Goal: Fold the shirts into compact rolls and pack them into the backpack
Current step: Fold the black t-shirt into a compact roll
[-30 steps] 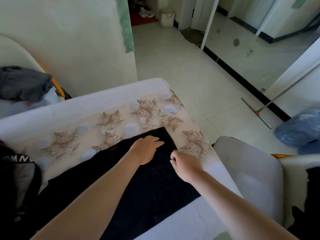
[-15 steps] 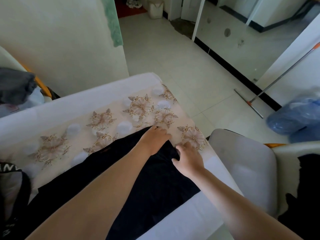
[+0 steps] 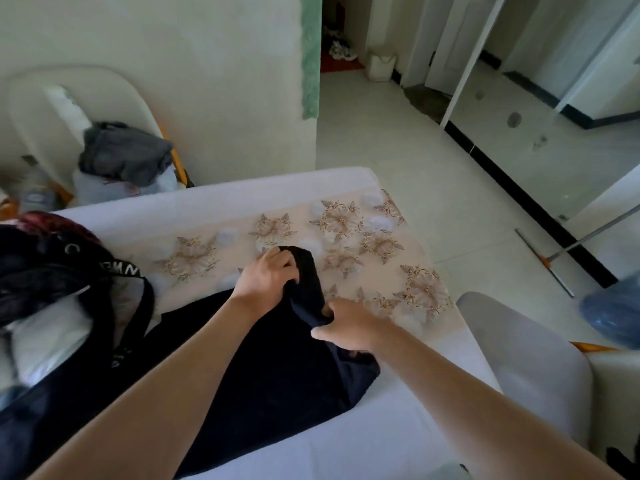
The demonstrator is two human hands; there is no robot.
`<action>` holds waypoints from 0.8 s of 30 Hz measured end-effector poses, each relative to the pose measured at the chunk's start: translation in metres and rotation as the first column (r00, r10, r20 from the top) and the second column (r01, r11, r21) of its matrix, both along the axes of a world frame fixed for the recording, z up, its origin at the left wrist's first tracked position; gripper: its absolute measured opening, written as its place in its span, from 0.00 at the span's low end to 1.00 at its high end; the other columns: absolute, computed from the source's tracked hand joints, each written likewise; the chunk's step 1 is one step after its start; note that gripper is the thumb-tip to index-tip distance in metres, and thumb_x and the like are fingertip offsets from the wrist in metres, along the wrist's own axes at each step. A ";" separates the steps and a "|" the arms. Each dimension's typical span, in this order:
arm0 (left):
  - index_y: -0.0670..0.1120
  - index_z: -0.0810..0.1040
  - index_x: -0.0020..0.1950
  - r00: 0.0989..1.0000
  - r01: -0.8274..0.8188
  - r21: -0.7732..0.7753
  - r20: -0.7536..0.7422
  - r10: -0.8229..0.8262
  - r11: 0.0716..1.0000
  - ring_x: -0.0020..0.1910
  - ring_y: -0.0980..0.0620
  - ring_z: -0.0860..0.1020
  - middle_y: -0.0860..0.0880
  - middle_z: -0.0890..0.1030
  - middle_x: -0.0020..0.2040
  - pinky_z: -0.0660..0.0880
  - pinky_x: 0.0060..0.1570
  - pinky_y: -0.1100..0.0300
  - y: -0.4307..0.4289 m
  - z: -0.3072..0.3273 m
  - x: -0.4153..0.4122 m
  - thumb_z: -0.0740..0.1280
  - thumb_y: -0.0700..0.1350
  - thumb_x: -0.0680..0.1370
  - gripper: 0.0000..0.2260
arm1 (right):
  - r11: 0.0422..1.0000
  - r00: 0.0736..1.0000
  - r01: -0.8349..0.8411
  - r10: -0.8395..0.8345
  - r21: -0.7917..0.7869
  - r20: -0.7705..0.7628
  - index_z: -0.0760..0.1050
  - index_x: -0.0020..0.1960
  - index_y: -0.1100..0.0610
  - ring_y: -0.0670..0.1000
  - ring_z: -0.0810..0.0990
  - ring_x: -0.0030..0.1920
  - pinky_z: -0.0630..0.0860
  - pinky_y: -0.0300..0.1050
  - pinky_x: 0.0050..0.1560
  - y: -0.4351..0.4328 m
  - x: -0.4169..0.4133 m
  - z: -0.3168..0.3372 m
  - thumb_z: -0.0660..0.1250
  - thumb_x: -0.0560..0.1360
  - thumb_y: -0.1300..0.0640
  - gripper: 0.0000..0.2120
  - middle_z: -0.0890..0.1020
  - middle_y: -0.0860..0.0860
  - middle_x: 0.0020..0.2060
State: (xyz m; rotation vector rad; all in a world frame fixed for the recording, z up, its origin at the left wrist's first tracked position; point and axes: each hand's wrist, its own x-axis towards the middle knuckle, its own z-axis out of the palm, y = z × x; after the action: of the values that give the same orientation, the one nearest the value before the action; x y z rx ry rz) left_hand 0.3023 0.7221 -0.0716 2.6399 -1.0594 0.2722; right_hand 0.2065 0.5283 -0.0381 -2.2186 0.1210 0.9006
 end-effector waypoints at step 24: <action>0.58 0.34 0.79 0.764 -0.267 0.474 -0.427 0.484 0.839 0.78 0.42 0.33 0.47 0.32 0.79 0.40 0.76 0.40 0.025 -0.080 -0.105 0.49 0.70 0.77 0.37 | 0.718 0.684 -0.327 0.628 -0.615 0.370 0.65 0.75 0.45 0.54 0.64 0.76 0.63 0.60 0.71 -0.005 -0.017 -0.103 0.49 0.78 0.38 0.29 0.62 0.51 0.78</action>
State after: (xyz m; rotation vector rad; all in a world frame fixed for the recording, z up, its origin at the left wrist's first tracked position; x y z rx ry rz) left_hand 0.1977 0.7473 -0.1519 2.9824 -0.3987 -0.6437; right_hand 0.1894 0.5233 -0.1413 -3.0117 -0.6444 0.4494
